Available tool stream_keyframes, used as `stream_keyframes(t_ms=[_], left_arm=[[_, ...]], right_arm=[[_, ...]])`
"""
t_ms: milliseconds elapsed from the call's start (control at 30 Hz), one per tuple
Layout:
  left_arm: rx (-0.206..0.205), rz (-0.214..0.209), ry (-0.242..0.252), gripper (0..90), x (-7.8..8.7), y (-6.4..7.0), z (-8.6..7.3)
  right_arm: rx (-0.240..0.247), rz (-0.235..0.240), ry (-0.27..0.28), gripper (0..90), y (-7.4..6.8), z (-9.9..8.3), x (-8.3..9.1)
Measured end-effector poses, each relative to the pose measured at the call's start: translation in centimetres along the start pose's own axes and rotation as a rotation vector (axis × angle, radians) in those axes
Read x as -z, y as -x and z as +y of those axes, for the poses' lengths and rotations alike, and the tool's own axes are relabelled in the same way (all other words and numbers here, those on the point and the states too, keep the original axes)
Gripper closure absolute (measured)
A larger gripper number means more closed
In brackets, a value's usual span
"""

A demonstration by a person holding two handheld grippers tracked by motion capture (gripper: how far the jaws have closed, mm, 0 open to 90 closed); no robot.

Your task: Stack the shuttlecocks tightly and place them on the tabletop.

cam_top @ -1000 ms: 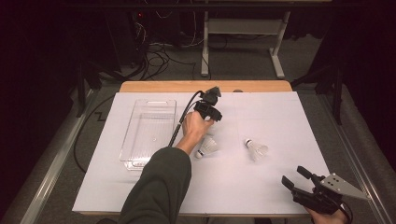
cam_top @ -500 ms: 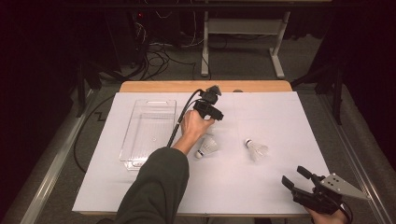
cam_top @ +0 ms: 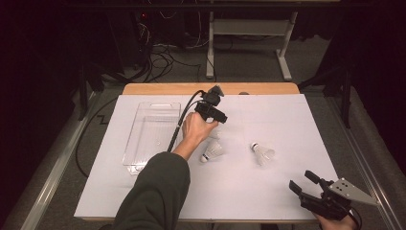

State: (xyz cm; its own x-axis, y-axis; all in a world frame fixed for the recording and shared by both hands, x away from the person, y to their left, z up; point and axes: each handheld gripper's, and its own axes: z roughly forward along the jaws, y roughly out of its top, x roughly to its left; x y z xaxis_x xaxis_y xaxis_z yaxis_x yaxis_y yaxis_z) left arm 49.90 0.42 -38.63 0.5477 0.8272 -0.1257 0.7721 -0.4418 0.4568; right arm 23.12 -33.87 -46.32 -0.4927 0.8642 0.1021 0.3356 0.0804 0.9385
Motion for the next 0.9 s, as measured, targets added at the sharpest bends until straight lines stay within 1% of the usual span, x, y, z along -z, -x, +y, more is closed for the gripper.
stream_keyframes(t_ms=[100, 200, 367, 767, 900], left_arm=[[-0.003, -0.011, 0.005, 37.3, 0.5, -0.2, -0.1], [-0.014, -0.019, 0.009, 33.7, 0.9, -0.2, -0.3], [-0.01, -0.035, 0.018, 32.2, 1.6, -0.3, -0.5], [-0.003, -0.039, 0.032, 31.9, 2.6, -1.0, -1.6], [-0.015, -0.032, 0.028, 32.0, 2.6, -0.9, -2.0]], right_arm=[[0.003, -0.001, -0.001, 27.9, 0.0, 0.0, -0.1], [0.001, 0.0, -0.001, 27.9, 0.0, 0.0, 0.0], [0.002, -0.001, -0.002, 28.0, 0.0, 0.0, -0.1], [0.007, -0.001, -0.004, 27.9, 0.0, 0.0, -0.1], [0.006, -0.001, -0.004, 28.0, 0.0, 0.0, -0.1]])
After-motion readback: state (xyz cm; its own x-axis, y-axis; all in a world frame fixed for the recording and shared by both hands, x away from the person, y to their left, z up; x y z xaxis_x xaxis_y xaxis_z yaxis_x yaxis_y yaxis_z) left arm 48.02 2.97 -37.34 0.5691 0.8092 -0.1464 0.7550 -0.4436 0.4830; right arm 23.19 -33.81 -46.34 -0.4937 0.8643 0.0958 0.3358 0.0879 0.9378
